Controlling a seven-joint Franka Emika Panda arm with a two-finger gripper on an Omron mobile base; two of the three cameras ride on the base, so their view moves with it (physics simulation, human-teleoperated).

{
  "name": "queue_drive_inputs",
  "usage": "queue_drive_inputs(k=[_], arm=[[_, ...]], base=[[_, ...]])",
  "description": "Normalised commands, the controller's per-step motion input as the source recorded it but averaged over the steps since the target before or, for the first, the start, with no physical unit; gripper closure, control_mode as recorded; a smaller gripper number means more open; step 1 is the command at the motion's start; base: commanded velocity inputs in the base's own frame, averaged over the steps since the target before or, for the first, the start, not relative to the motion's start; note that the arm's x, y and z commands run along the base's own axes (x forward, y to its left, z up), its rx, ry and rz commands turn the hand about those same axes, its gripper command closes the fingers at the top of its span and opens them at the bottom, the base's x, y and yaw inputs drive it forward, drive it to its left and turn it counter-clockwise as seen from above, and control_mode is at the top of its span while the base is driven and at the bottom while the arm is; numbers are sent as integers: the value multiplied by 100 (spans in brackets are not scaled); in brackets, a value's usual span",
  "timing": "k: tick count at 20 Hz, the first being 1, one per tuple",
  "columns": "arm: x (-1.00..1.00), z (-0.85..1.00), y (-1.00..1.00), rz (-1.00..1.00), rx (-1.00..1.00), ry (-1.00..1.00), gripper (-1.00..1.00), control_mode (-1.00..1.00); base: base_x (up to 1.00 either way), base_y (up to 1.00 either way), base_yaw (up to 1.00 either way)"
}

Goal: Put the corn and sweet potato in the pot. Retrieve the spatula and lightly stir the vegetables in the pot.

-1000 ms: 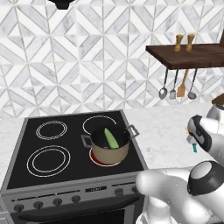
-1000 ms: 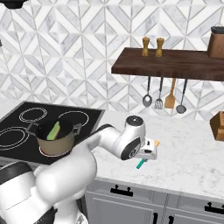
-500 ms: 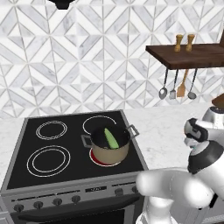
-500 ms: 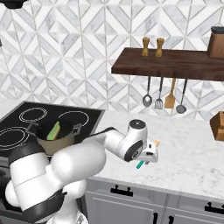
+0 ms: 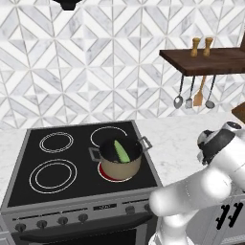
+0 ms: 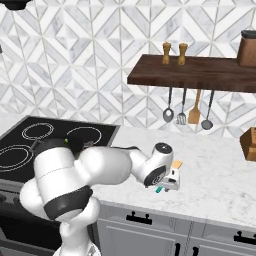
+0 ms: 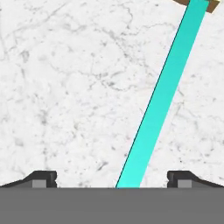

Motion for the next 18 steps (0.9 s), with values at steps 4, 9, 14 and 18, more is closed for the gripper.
queue_drive_inputs(k=[4,9,14,18], arm=[[25,-25,0,0,0,5,-100,-100],[14,-27,0,0,0,5,-100,-100],[0,-31,17,-1,-2,3,-100,-100],[0,-18,38,-3,-7,0,-100,-100]], base=[[0,0,0],[0,0,0],[0,0,0],[0,0,0]])
